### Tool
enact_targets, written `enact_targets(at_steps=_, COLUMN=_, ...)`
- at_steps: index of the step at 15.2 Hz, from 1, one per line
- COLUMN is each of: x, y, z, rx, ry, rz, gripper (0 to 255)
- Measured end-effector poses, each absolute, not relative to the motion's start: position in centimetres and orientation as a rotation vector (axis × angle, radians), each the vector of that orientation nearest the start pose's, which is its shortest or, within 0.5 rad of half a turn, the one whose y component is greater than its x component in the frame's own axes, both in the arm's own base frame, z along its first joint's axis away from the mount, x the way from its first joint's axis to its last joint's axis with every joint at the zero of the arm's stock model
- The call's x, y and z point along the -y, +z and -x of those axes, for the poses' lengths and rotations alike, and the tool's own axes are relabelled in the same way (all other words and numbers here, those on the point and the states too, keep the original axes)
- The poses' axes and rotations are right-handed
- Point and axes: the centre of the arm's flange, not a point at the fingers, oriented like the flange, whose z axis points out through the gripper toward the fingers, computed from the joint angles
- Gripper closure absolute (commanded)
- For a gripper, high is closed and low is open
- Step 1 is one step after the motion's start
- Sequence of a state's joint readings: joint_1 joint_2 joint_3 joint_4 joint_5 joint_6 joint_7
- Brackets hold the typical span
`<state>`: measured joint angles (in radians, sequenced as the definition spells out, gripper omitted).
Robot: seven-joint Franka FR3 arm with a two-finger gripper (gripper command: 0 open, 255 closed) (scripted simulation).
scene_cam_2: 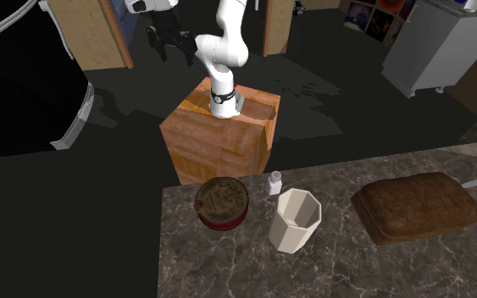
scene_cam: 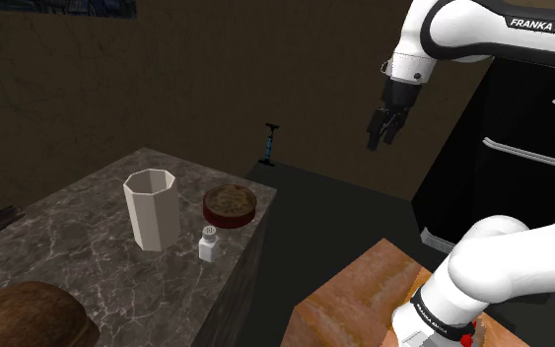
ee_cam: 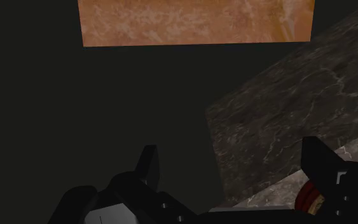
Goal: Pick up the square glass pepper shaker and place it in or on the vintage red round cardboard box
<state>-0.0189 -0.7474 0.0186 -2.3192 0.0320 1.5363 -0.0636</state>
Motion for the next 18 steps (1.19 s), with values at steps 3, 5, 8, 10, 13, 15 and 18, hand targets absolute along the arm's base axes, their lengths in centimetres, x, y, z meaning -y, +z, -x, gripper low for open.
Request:
enact_targets(at_steps=3, x=-2.1, y=58.6, z=-32.0, rx=0.097, ry=0.062, rz=3.122, gripper=0)
enact_targets(at_steps=5, x=-3.9, y=57.7, z=-33.2, rx=0.104, ry=0.073, rz=3.125, gripper=0)
enact_targets(at_steps=8, x=-7.2, y=56.1, z=-34.8, rx=0.115, ry=0.090, rz=3.131, gripper=0)
enact_targets(at_steps=10, x=-9.6, y=54.8, z=-35.9, rx=0.123, ry=0.103, rz=3.134, gripper=0)
enact_targets(at_steps=13, x=-13.0, y=53.2, z=-37.3, rx=0.134, ry=0.120, rz=3.140, gripper=0)
enact_targets(at_steps=15, x=-15.0, y=52.2, z=-38.3, rx=0.140, ry=0.132, rz=3.143, gripper=0)
enact_targets(at_steps=18, x=-18.6, y=50.3, z=-40.2, rx=0.153, ry=0.150, rz=3.148, gripper=0)
